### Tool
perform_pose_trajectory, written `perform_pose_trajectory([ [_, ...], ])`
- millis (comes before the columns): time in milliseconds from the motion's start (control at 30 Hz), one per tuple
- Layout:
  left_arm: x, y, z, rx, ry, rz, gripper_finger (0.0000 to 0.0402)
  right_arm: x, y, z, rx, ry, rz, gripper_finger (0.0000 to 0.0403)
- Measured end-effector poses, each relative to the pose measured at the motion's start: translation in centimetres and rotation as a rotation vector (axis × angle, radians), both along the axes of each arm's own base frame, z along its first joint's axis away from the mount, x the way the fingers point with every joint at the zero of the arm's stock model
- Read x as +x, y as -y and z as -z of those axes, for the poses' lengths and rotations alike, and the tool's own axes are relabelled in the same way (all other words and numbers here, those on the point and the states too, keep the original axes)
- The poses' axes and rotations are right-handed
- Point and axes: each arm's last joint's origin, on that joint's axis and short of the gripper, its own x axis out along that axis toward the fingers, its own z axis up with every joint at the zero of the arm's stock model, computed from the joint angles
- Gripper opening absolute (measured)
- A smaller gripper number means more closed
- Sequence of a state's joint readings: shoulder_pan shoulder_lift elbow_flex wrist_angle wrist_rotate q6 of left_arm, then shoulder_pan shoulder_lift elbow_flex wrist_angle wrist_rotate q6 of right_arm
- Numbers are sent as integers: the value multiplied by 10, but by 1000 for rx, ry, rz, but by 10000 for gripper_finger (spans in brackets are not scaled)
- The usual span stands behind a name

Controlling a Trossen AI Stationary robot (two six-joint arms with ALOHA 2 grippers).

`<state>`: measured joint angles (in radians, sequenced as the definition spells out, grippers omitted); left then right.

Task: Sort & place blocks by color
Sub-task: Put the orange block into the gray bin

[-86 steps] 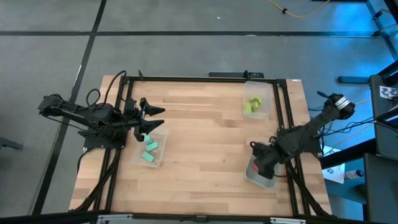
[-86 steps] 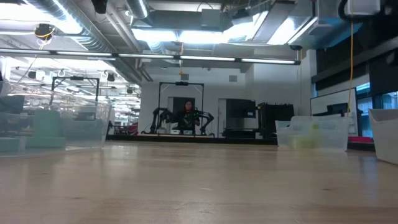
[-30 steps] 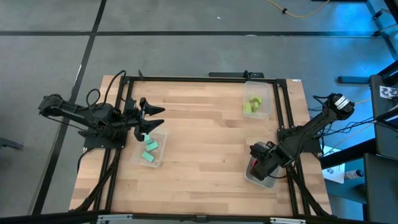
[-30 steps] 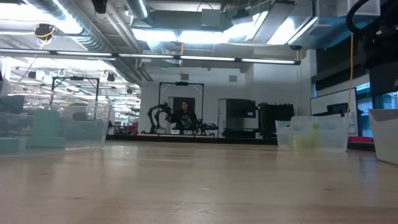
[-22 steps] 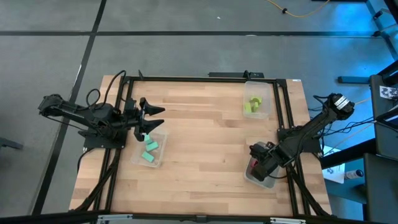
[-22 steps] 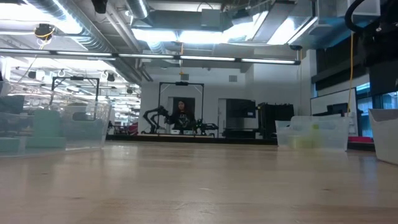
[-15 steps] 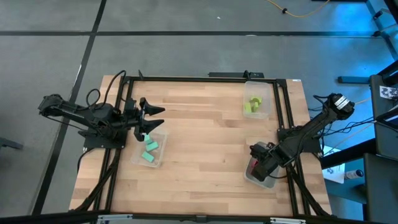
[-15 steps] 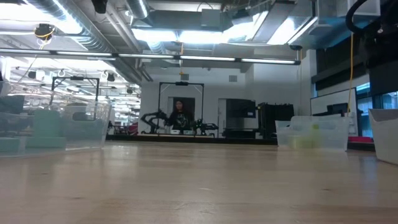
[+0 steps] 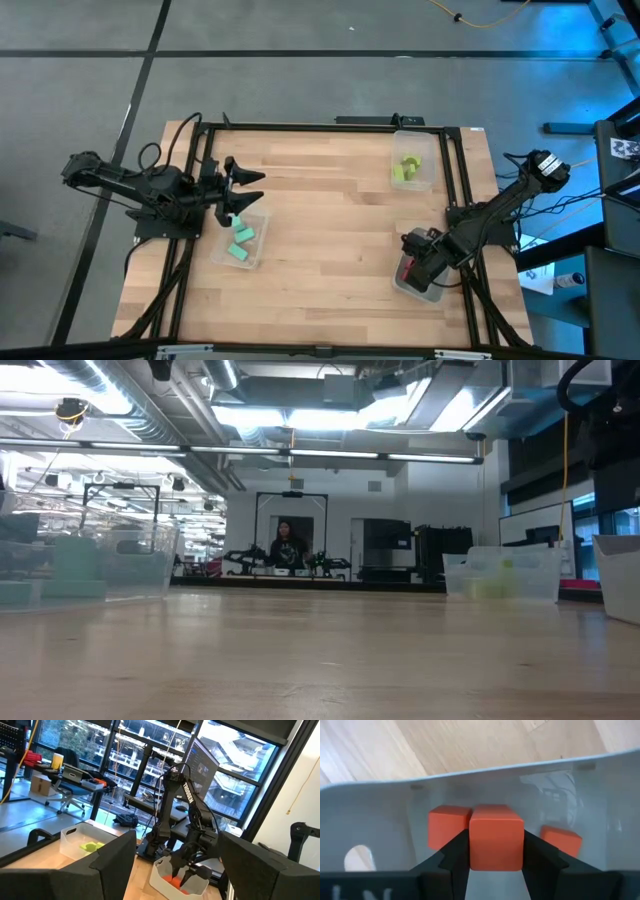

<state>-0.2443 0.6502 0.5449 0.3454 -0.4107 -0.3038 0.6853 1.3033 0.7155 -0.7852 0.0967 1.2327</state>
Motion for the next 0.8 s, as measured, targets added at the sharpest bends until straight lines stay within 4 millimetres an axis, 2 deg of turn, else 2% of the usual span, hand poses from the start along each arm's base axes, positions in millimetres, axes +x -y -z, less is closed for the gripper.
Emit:
perform_pose_trajectory([
  [800, 0, 0, -1, 23, 3, -7, 273, 0, 1, 0, -17, 5, -5, 149],
])
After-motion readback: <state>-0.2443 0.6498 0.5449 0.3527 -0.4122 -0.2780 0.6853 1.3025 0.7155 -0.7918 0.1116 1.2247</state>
